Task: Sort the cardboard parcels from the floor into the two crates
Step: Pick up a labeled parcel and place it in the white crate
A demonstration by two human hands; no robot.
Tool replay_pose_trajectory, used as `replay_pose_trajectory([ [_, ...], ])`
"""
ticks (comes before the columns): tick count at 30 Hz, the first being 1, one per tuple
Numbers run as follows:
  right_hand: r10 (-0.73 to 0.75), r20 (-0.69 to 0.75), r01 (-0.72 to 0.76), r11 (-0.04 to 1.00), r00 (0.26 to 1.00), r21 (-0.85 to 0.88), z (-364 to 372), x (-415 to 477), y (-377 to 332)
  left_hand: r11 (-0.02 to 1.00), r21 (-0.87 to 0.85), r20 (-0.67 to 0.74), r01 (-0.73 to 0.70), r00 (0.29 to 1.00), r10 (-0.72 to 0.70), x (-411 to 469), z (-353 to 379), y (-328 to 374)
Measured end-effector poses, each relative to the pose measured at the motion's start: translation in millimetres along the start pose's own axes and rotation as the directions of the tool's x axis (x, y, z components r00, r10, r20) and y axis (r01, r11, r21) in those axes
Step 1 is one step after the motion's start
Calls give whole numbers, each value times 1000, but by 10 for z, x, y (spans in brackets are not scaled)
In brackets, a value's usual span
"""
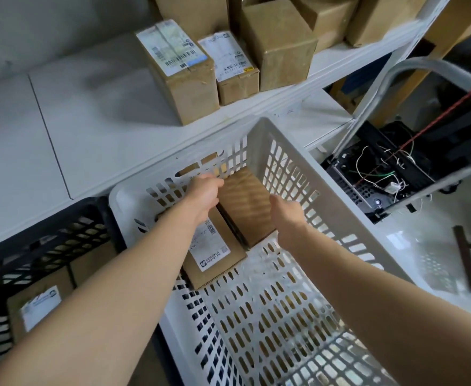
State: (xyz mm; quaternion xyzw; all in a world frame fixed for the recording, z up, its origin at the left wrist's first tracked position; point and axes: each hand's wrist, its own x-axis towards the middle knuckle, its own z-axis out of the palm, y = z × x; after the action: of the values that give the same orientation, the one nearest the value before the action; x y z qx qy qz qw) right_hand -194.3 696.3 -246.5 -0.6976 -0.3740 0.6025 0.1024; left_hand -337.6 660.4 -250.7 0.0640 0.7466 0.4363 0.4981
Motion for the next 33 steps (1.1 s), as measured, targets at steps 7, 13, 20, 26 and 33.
replay_pose_trajectory([
  [7,-314,32,312,949,949,55,-140,-605,-332,966,-8,-14,-257,966,257,-674,-44,401],
  [13,-538,-24,538,842,843,44,-412,-1252,-446,890,-69,-27,-450,893,449,-1315,2,652],
  [20,-660,-188,685,716,727,135,-975,-2069,-313,783,-155,173,-603,764,622,-2199,187,746],
  [26,-635,-427,733,671,644,108,-1345,-2775,205,693,-186,365,-697,606,707,-3056,261,463],
  [33,-496,-674,723,686,547,82,-1981,-3486,1049,685,-225,626,-693,436,647,-3904,708,-44],
])
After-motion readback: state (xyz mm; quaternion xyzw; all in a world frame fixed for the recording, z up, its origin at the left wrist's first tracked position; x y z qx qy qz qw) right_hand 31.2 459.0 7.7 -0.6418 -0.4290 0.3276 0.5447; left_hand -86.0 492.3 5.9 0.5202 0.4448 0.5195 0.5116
